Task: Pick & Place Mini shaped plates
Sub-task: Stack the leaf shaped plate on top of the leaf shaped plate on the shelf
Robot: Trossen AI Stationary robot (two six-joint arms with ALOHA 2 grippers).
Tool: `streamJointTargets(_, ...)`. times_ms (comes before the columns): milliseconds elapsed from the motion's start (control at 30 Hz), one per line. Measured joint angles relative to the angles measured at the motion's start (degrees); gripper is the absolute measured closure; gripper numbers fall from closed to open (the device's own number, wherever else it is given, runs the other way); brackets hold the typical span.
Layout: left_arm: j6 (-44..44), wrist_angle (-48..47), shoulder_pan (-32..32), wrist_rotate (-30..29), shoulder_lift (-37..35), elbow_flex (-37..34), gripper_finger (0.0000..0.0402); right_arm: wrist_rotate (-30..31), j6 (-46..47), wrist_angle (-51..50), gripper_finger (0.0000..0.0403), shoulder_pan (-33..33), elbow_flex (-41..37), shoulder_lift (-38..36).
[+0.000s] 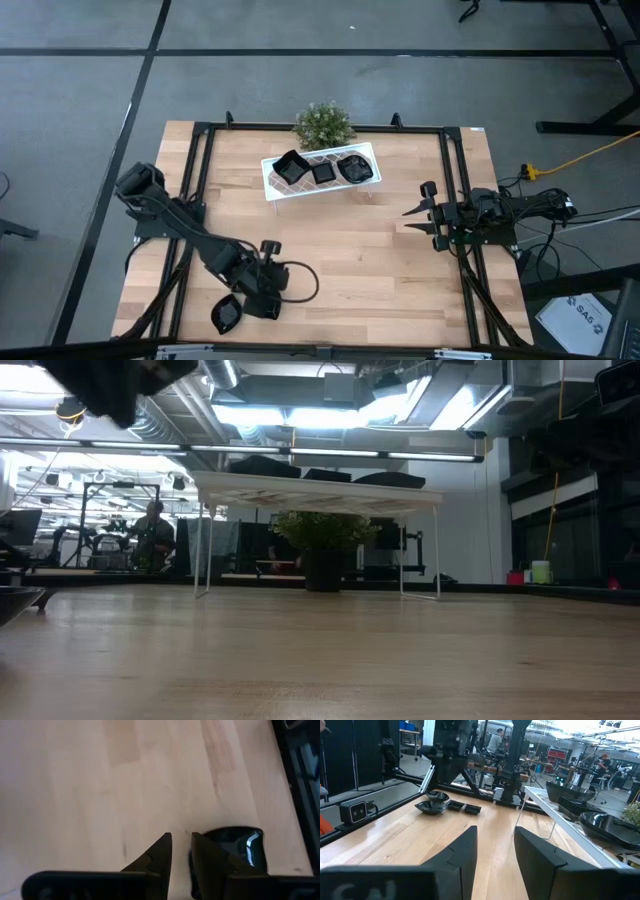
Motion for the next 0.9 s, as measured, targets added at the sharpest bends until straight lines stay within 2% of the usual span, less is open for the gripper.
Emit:
streamJointTargets(167,0.0,0.5,-0.3,3.4,2.4,0.0,0.0335,0.0,0.0,0.0,0.0273,0.0,0.0,0.0)
streamJointTargets(600,-2.7,3.2,-4.3,3.2,3.1,0.1,0.0338,0.0,0.0,0.0,0.0273,0.0,0.0,0.0)
streamJointTargets(900,-2.5,3.0,-6.8,4.9,8.0,4.7,0.0338,0.0,0.0,0.0,0.0273,0.0,0.0,0.0)
